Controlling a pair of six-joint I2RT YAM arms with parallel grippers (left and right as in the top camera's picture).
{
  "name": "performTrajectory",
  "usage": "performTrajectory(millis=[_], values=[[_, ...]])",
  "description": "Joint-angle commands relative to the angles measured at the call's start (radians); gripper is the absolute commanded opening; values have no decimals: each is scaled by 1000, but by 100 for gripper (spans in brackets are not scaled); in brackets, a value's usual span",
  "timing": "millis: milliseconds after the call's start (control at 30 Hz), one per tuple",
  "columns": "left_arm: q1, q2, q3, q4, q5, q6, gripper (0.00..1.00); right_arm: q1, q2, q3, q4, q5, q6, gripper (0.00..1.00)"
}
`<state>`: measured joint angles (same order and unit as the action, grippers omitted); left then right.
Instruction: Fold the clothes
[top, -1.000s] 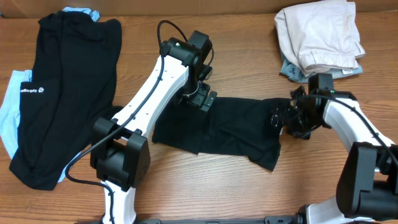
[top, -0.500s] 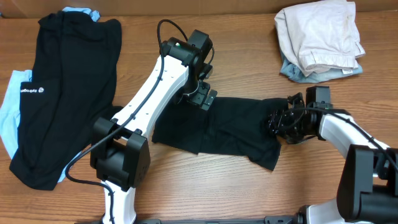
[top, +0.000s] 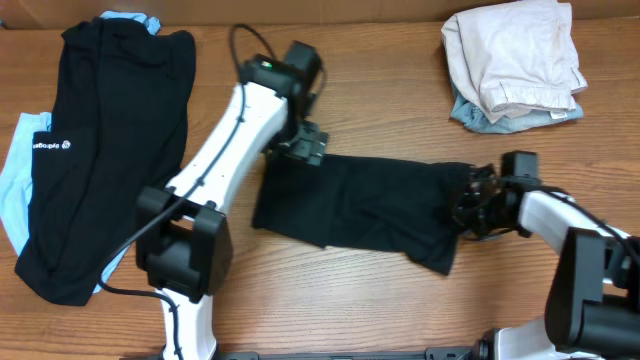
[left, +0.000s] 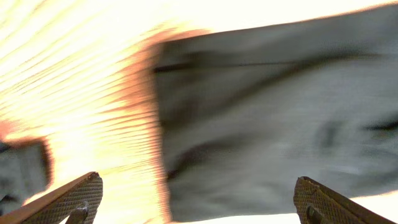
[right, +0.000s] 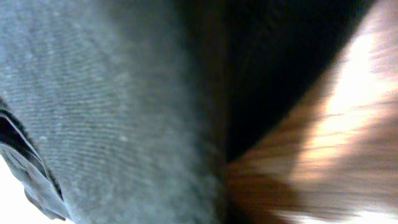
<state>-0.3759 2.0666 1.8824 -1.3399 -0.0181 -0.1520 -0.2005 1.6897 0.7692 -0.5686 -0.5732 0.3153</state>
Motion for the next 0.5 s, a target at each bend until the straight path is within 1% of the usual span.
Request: performTrajectory(millis=[0,133,200,333,467], values=[[93,-8,16,-21,-34,-30,100,-88,-15,78,-48,19,-31,4],[194,-8,16,-71,-34,-1,100,-173,-35,187,-228,137,-39,4],[237,-8,16,-90,-35,-1,100,-190,-41,254,-317,173,-80,4],[308,-8,16,-103,-34,9,100,-172,-48,388,-467,176,-144,4],[339,-8,16,-103,-34,24,100,-95,-50,504,-589,184,-167,4]])
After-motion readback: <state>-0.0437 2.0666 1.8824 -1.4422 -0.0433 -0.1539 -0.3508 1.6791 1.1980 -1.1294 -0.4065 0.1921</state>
